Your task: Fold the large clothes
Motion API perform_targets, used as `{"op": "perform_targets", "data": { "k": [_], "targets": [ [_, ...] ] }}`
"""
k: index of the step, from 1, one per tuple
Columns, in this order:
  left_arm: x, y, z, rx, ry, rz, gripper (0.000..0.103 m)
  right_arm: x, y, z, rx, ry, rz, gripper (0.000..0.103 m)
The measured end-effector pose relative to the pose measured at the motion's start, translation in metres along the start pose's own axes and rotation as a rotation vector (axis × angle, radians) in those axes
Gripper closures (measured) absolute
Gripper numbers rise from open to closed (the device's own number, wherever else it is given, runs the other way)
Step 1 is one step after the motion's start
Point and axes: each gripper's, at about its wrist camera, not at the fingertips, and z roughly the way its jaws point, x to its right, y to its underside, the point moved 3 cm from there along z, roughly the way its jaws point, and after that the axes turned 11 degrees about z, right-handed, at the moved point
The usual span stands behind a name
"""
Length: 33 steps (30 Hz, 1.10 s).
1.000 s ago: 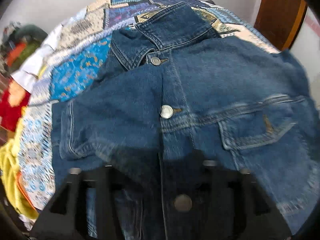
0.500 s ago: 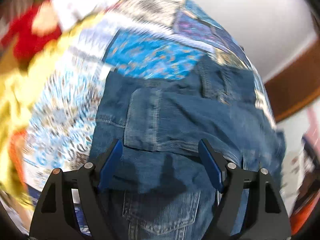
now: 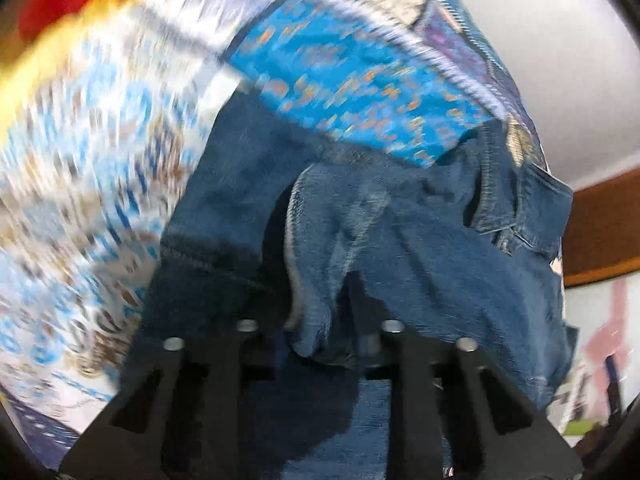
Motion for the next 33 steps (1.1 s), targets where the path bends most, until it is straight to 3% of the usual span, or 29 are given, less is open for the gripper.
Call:
{"op": "perform_targets", "data": {
  "k": [3, 6, 10, 14, 18, 22, 24, 26, 28, 33],
  "targets": [
    [0.033, -0.012, -0.04, 0.103, -0.074, 0.133, 0.091, 0.008, -0.001, -0.004, 0.011, -0.002, 0.019, 0.0],
    [0.091, -0.023, -0.088, 0.233, -0.108, 0.294, 0.093, 0.017, -0.003, -0.01, 0.026, -0.005, 0.042, 0.0],
    [0.183, -0.022, -0.133, 0.346, -0.025, 0.495, 0.095, 0.03, -0.006, -0.022, 0.043, -0.024, 0.084, 0.0],
    [0.259, 0.003, -0.132, 0.316, 0.079, 0.642, 0.095, 0.043, -0.005, -0.041, 0.062, -0.038, 0.126, 0.0],
    [0.313, 0.044, -0.092, 0.188, 0.131, 0.763, 0.095, 0.056, -0.002, -0.056, 0.063, -0.055, 0.163, 0.0],
    [0.34, 0.086, -0.057, 0.027, 0.191, 0.834, 0.089, 0.07, 0.002, -0.065, 0.046, -0.069, 0.203, 0.0],
    [0.346, 0.102, -0.059, 0.017, 0.186, 0.875, 0.083, 0.074, 0.003, -0.066, 0.033, -0.069, 0.215, 0.0],
    [0.344, 0.106, -0.069, 0.054, 0.143, 0.903, 0.073, 0.076, 0.003, -0.063, 0.011, -0.08, 0.226, 0.0],
    [0.334, 0.1, -0.084, 0.106, 0.105, 0.905, 0.047, 0.075, 0.003, -0.057, -0.017, -0.101, 0.237, 0.0],
    [0.281, 0.065, -0.122, 0.266, -0.06, 0.874, 0.028, 0.058, 0.003, -0.025, -0.105, -0.158, 0.243, 0.0]
  ]
}}
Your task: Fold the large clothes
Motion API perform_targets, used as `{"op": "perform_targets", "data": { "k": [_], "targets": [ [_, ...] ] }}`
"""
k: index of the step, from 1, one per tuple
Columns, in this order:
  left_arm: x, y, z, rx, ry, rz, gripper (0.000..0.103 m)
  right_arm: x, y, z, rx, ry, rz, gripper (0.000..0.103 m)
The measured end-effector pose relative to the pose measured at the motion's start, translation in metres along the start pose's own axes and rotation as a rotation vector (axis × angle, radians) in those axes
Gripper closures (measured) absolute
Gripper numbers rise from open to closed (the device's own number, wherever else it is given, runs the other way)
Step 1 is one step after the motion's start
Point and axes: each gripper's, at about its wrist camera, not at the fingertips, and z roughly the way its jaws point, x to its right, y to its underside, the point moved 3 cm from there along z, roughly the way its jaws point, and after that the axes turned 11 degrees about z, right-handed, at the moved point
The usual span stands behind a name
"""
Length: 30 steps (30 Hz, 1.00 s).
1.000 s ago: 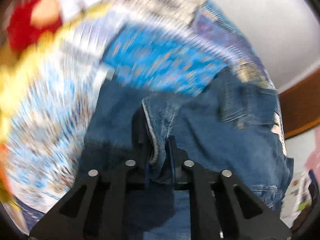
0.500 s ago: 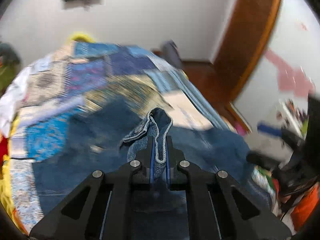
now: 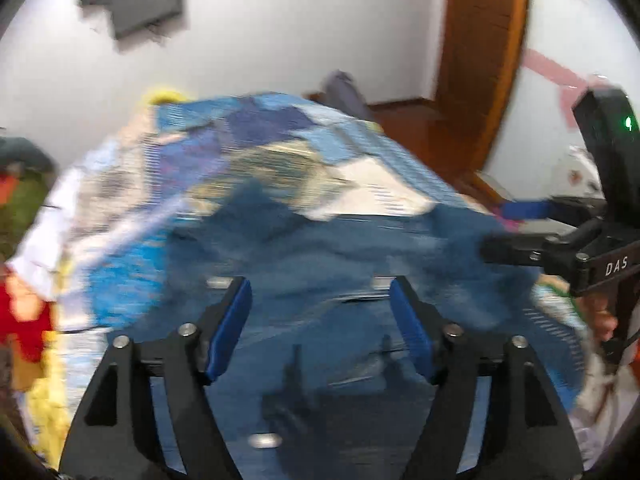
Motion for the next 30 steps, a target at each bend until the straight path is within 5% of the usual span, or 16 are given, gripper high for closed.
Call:
{"op": "perform_targets", "data": {
  "k": [6, 14, 21, 26, 30],
  "targets": [
    [-0.1, 0.069, -0.003, -0.102, -0.165, -0.129, 0.024, -0.015, 0.007, 0.064, -0.155, -0.016, 0.014, 0.014],
    [-0.183, 0.2, 0.037, -0.347, -0.216, -0.37, 0.024, -0.01, 0.01, 0.144, -0.293, 0.046, 0.101, 0.039],
    [-0.206, 0.239, 0.044, -0.374, -0.219, -0.463, 0.024, -0.032, 0.001, 0.141, -0.2, 0.086, -0.005, 0.068],
    [-0.207, 0.229, 0.054, -0.356, -0.205, -0.462, 0.024, -0.07, -0.018, 0.105, -0.084, 0.07, -0.145, 0.071],
    [-0.193, 0.231, 0.082, -0.42, -0.191, -0.424, 0.024, -0.085, -0.021, 0.095, -0.029, 0.129, -0.249, 0.07]
  ]
}}
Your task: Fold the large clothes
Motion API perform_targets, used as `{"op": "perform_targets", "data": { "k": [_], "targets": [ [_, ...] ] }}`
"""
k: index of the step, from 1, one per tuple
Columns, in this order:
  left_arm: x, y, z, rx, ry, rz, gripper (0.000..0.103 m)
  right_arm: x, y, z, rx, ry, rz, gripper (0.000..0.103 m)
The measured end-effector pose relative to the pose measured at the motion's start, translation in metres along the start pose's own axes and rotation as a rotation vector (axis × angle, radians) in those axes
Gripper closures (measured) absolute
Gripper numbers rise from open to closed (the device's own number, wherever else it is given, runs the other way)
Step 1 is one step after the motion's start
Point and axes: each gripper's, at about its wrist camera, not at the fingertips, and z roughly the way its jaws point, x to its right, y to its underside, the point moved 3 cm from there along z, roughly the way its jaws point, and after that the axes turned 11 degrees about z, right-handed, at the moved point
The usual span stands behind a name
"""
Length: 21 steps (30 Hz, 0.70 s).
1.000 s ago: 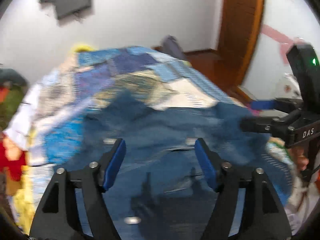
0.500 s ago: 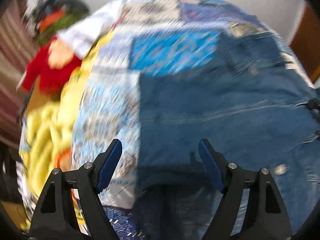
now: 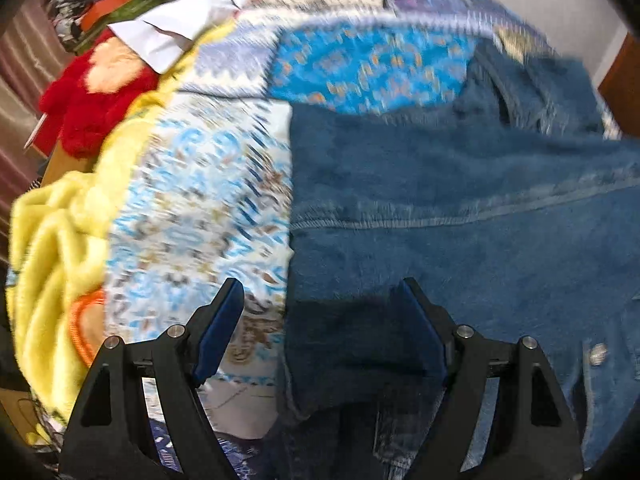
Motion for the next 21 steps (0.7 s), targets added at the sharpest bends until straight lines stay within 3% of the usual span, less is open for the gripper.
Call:
{"op": "perform_targets", "data": {
  "k": [2, 6, 10, 13, 16, 21],
  "targets": [
    [0.01, 0.004, 0.013, -0.024, -0.018, 0.024, 0.024, 0.002, 0.004, 0.008, -0.01, 0.042, -0.016, 0.07],
    [0.013, 0.009, 0.017, 0.003, -0.041, 0.022, 0.021, 0.016, 0.025, 0.033, -0.07, 0.114, -0.045, 0.069],
    [0.005, 0.014, 0.021, -0.005, -0.003, -0.031, 0.015, 0.024, 0.046, 0.048, -0.128, 0.199, -0.105, 0.055],
    [0.005, 0.016, 0.023, 0.0, 0.007, -0.038, 0.014, 0.026, 0.054, 0.04, -0.083, 0.268, -0.163, 0.038],
    [0.007, 0.015, 0.021, -0.002, -0.018, -0.031, 0.014, 0.029, 0.057, 0.022, -0.042, 0.264, -0.179, 0.034],
    [0.016, 0.005, 0.01, -0.024, -0.097, 0.022, 0.015, 0.05, 0.05, -0.024, 0.03, 0.256, -0.103, 0.034]
  ]
}}
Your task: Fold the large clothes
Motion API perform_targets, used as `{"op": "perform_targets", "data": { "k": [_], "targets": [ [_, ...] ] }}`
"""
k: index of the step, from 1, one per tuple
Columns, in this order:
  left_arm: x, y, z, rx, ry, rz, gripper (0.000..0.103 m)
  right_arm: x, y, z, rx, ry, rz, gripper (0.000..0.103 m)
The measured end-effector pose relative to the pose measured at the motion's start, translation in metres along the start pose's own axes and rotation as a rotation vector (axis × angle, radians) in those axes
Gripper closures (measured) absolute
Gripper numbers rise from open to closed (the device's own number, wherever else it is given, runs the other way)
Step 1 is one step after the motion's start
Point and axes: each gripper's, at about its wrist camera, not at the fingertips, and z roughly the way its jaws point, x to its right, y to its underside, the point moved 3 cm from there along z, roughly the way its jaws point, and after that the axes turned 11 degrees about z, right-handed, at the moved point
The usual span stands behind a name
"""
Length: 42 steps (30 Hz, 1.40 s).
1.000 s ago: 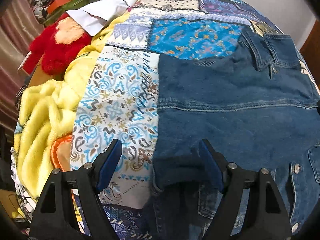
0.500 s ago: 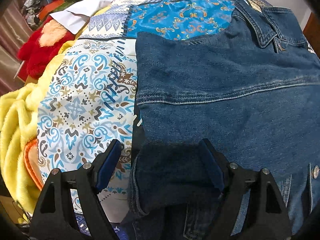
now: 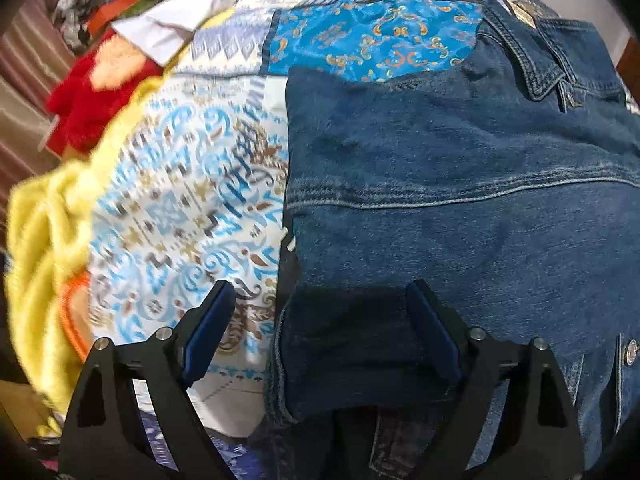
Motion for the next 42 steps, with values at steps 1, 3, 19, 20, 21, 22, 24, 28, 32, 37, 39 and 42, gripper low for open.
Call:
{"op": "perform_targets", "data": {
  "k": [1, 3, 19, 20, 21, 22, 24, 28, 32, 37, 39, 42],
  "targets": [
    [0.003, -0.004, -0.006, 0.011, -0.012, 0.019, 0.015, 0.013, -0.001, -0.011, 0.011, -0.012, 0.038, 0.034],
    [0.01, -0.011, -0.02, 0.042, -0.019, 0.045, 0.015, 0.033, -0.003, -0.025, 0.021, -0.026, 0.095, 0.033],
    [0.139, -0.102, -0.14, 0.332, 0.181, 0.214, 0.015, 0.232, 0.107, -0.045, -0.104, -0.037, 0.703, 0.024],
    [0.151, -0.104, -0.142, 0.333, 0.19, 0.232, 0.015, 0.24, 0.116, -0.039, -0.128, -0.043, 0.739, 0.024],
    [0.165, -0.107, -0.14, 0.33, 0.203, 0.255, 0.015, 0.247, 0.127, -0.033, -0.151, -0.049, 0.777, 0.024],
    [0.175, -0.107, -0.14, 0.326, 0.21, 0.269, 0.015, 0.256, 0.142, -0.026, -0.18, -0.06, 0.828, 0.024],
    [0.199, -0.109, -0.131, 0.305, 0.222, 0.309, 0.015, 0.264, 0.16, -0.015, -0.213, -0.086, 0.894, 0.024],
    [0.231, -0.104, -0.11, 0.249, 0.237, 0.36, 0.015, 0.279, 0.189, 0.009, -0.272, -0.149, 1.035, 0.024],
    [0.25, -0.098, -0.085, 0.174, 0.306, 0.359, 0.015, 0.286, 0.199, 0.029, -0.281, -0.186, 1.119, 0.024],
    [0.252, -0.098, -0.075, 0.142, 0.354, 0.301, 0.015, 0.289, 0.192, 0.044, -0.261, -0.195, 1.155, 0.037],
    [0.249, -0.097, -0.075, 0.137, 0.364, 0.292, 0.015, 0.29, 0.186, 0.046, -0.245, -0.168, 1.153, 0.052],
    [0.243, -0.095, -0.079, 0.132, 0.368, 0.287, 0.015, 0.294, 0.179, 0.045, -0.23, -0.15, 1.15, 0.078]
  ]
}}
